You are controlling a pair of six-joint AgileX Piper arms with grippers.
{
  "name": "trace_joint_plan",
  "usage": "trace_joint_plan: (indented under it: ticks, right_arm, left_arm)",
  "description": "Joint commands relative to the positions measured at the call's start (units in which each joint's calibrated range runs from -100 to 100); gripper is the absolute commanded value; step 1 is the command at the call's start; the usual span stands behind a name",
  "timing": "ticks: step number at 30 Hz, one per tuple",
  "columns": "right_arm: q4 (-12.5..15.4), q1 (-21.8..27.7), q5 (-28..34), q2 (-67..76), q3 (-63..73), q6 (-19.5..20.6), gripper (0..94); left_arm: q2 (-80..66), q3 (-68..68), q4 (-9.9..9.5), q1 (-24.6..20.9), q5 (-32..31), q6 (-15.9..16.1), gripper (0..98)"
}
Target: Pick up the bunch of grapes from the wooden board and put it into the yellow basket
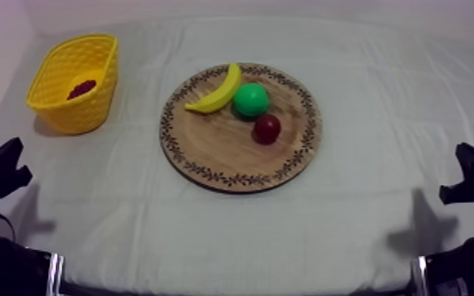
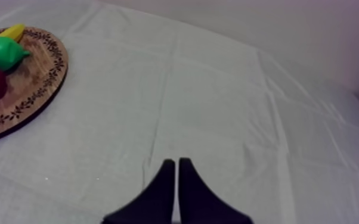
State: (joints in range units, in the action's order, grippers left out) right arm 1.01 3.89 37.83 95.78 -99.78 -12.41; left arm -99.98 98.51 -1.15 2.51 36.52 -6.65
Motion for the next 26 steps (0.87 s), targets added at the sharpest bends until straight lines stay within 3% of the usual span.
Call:
trace_joint_plan:
  ticks: [1, 26]
  right_arm:
    - [0.0, 0.0, 0.0, 0.0, 0.0, 0.0, 0.3]
    - [0.0, 0.0, 0.0, 0.0, 0.0, 0.0, 0.3]
  left_arm:
    - [0.0, 0.4, -0.32, 0.1, -1.1, -4.3, 0.0]
    - [0.0, 0.9, -0.68, 0.2, -2.4, -4.9, 0.0]
